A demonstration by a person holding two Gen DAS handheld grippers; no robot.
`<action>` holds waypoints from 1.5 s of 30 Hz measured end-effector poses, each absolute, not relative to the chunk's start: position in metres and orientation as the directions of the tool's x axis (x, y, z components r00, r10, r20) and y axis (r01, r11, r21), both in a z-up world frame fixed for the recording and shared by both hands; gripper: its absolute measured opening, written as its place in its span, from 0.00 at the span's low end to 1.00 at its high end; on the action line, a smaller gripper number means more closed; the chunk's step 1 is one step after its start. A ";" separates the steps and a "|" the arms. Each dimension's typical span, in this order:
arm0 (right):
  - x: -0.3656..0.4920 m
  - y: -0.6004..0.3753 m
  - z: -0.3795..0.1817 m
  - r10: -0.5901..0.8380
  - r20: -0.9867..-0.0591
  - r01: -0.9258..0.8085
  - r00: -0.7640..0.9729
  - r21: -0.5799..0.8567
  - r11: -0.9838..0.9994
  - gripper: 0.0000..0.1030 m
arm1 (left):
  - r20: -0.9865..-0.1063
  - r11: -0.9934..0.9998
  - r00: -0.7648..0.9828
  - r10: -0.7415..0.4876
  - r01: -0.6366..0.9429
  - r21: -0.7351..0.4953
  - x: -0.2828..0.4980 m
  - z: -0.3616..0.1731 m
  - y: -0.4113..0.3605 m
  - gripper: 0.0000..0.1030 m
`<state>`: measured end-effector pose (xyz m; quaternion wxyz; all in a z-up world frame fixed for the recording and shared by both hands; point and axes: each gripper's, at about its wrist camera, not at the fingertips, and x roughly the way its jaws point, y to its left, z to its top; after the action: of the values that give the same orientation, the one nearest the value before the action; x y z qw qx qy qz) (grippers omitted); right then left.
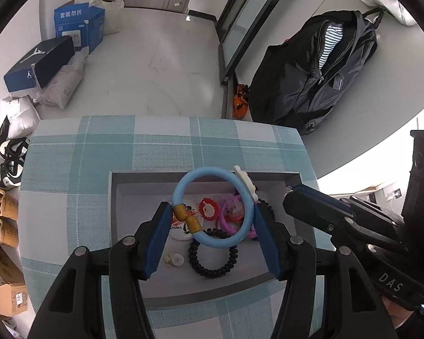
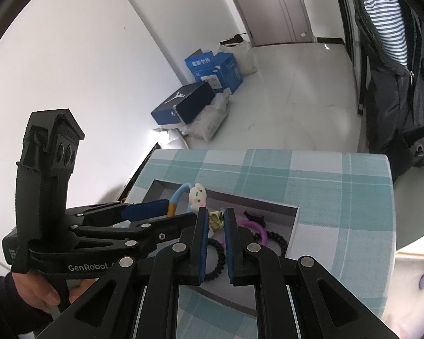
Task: Organize jewelry
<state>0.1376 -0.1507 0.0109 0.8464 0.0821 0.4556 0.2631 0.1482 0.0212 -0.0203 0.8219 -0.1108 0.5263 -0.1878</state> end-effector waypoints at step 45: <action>0.065 -0.186 0.035 0.457 -0.641 -0.306 0.617 0.340 0.889 0.94 | -0.760 0.972 0.607 -0.233 0.110 -0.210 0.079 0.014 0.047 0.79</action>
<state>0.0647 -0.1861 0.0353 0.8936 0.0987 0.3824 0.2134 0.0795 0.0467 0.0137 0.8935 -0.0712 0.4329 -0.0958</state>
